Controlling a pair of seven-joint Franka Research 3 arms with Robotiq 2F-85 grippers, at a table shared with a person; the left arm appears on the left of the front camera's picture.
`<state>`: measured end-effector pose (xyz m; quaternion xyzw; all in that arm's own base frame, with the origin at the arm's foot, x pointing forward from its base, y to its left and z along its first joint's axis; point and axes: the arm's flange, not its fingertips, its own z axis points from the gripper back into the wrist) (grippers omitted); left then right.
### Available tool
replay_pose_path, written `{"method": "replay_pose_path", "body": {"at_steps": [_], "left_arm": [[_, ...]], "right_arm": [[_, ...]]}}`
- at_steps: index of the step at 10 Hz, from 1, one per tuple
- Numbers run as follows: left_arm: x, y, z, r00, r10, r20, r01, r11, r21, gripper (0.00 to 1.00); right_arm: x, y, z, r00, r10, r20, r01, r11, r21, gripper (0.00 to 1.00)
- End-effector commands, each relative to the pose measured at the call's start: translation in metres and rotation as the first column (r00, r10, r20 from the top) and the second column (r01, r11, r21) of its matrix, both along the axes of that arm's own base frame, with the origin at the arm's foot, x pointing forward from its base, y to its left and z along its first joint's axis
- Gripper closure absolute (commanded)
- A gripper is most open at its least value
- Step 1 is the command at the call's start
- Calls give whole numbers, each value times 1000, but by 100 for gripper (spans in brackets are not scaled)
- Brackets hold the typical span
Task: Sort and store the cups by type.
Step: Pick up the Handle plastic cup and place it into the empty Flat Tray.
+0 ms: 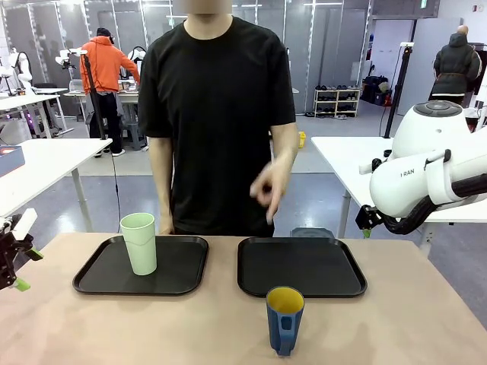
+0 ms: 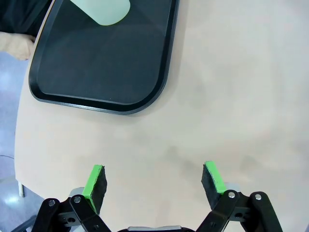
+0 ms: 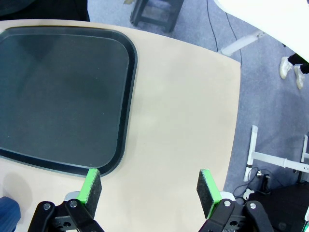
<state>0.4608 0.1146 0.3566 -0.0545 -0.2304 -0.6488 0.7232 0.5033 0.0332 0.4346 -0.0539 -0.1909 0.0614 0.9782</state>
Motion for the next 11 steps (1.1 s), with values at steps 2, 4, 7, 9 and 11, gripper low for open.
{"method": "replay_pose_path", "body": {"at_steps": [2, 4, 7, 9, 11], "left_arm": [[-1, 1, 0, 1000, -10, 20, 10, 1000, -2, 0], [-1, 1, 0, 1000, -10, 20, 10, 1000, -2, 0], [-1, 1, 0, 1000, -10, 20, 10, 1000, -2, 0], [-1, 1, 0, 1000, -10, 20, 10, 1000, -2, 0], [-1, 1, 0, 1000, -10, 20, 10, 1000, -2, 0]], "right_arm": [[1, 0, 1, 1000, -1, 3, 1, 1000, -2, 0], [1, 0, 1, 1000, -1, 3, 1, 1000, -2, 0], [1, 0, 1, 1000, -1, 3, 1, 1000, -2, 0], [1, 0, 1, 1000, -1, 3, 1, 1000, -2, 0], [-3, -3, 7, 993, 115, -18, -117, 985, -125, 0]]}}
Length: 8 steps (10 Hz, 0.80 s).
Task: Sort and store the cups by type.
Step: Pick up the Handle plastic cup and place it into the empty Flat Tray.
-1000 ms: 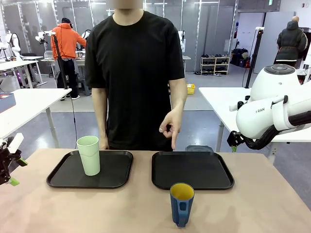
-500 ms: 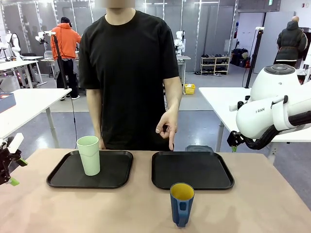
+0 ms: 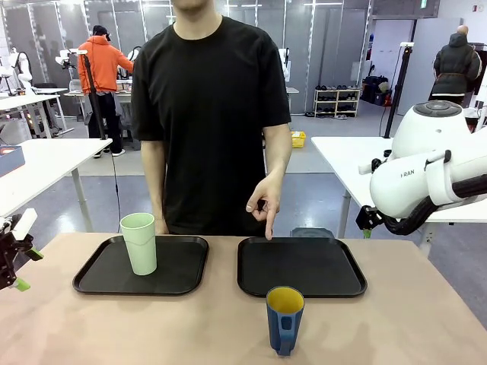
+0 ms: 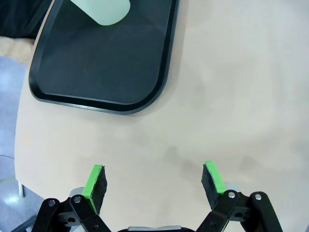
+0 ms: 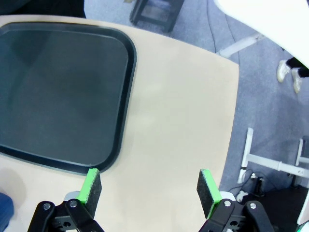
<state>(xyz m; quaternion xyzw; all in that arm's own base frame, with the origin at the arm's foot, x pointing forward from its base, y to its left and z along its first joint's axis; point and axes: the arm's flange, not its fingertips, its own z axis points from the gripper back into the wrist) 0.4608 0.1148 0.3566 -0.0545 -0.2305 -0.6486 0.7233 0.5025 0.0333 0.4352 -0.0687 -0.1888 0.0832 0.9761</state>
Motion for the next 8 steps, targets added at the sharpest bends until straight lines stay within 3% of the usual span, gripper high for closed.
{"method": "replay_pose_path", "body": {"at_steps": [1, 2, 3, 5, 7, 8], "left_arm": [[-1, 1, 0, 1000, -11, 20, 11, 1000, -2, 0], [-1, 1, 0, 1000, -11, 20, 11, 1000, -2, 0], [-1, 1, 0, 1000, -11, 20, 11, 1000, -2, 0], [-1, 1, 0, 1000, -11, 20, 11, 1000, -2, 0], [-1, 1, 0, 1000, -11, 20, 11, 1000, -2, 0], [-1, 1, 0, 1000, -11, 20, 11, 1000, -2, 0]], "right_arm": [[-1, -9, 15, 972, 229, -43, -232, 930, -285, 0], [2, -10, 25, 919, 372, -128, -392, 844, -366, 0], [7, -11, 32, 879, 434, -200, -476, 767, -430, 0], [10, -10, 41, 673, 621, -402, -738, 536, -409, 0], [3, -2, 42, 513, 729, -453, -849, 353, -393, 0], [-1, -1, 41, 459, 768, -447, -876, 306, -373, 0]]}}
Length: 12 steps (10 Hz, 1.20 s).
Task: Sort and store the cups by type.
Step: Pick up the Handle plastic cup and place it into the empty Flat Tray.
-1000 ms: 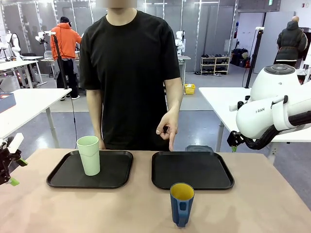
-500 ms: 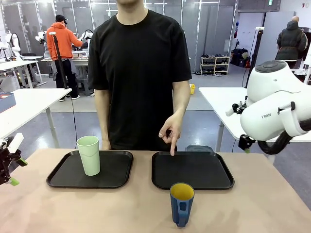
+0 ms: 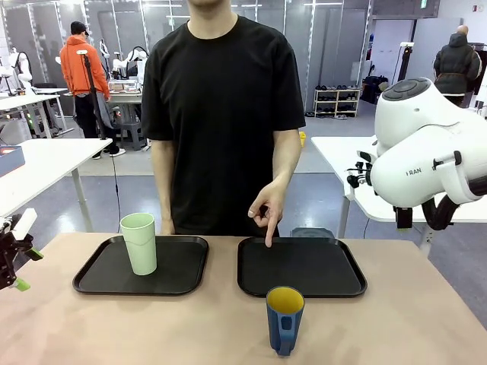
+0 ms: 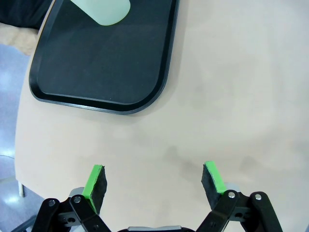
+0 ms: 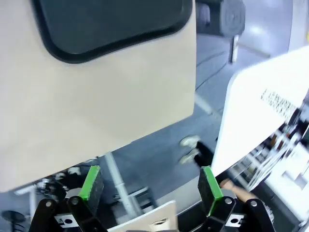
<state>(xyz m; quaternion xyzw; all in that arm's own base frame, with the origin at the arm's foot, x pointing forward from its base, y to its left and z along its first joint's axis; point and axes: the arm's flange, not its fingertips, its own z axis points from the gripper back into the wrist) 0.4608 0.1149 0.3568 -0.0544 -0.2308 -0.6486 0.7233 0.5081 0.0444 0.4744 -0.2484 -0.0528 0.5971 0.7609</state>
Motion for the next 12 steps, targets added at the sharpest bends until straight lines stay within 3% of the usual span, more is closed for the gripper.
{"method": "replay_pose_path", "body": {"at_steps": [1, 3, 5, 12], "left_arm": [[-1, 1, 0, 1000, -11, 19, 11, 1000, -1, 0], [-1, 1, 0, 1000, -11, 19, 11, 1000, -1, 0], [-1, 1, 0, 1000, -11, 19, 11, 1000, -1, 0], [-1, 1, 0, 1000, -11, 19, 11, 1000, -1, 0]], "right_arm": [[-8, -12, 1, 991, 136, -11, -135, 988, 72, 0], [-14, -13, -4, 976, 217, -20, -209, 959, 191, 0], [-9, -15, -12, 979, 196, -50, -176, 948, 264, 0], [-10, -8, -18, 985, 169, -29, -157, 956, 248, 0]]}}
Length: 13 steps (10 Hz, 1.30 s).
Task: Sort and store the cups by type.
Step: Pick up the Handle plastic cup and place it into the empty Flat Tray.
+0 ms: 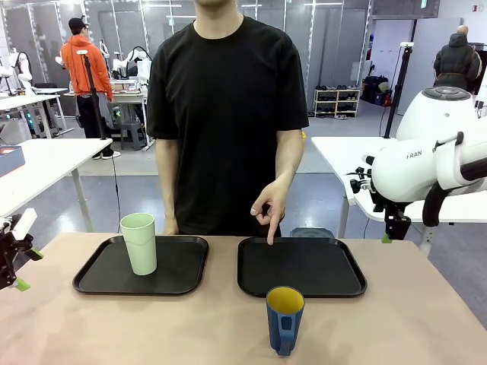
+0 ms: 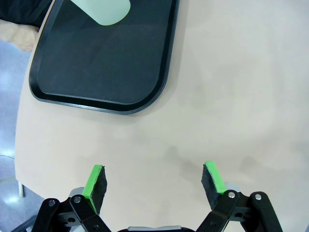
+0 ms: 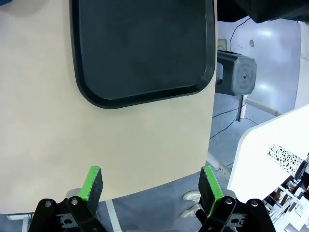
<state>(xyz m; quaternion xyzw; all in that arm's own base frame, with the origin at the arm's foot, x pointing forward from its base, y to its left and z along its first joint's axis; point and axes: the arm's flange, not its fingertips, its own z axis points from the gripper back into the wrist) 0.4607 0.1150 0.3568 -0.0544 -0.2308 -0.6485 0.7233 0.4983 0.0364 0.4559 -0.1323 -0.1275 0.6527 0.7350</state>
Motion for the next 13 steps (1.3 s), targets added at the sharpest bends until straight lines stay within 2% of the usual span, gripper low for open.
{"method": "replay_pose_path", "body": {"at_steps": [1, 4, 5, 9, 12, 13], "left_arm": [[-1, 1, 0, 1000, -11, 19, 11, 1000, -1, 0], [-1, 1, 0, 1000, -11, 19, 11, 1000, -1, 0], [-1, 1, 0, 1000, -11, 19, 11, 1000, -1, 0], [-1, 1, 0, 1000, -11, 19, 11, 1000, -1, 0], [-1, 1, 0, 1000, -11, 19, 11, 1000, -1, 0], [-1, 1, 0, 1000, -11, 19, 11, 1000, -1, 0]], "right_arm": [[-7, 1, -13, 998, 37, -59, -37, 999, 12, 0], [-38, 12, -54, 981, 106, -165, -104, 994, 22, 0], [-46, 16, -68, 979, 103, -179, -100, 995, 21, 0], [-73, 32, -106, 975, 128, -180, -104, 985, 137, 0], [-88, 36, -120, 964, 181, -197, -143, 971, 191, 0], [-90, 36, -124, 951, 235, -202, -186, 955, 233, 0]]}}
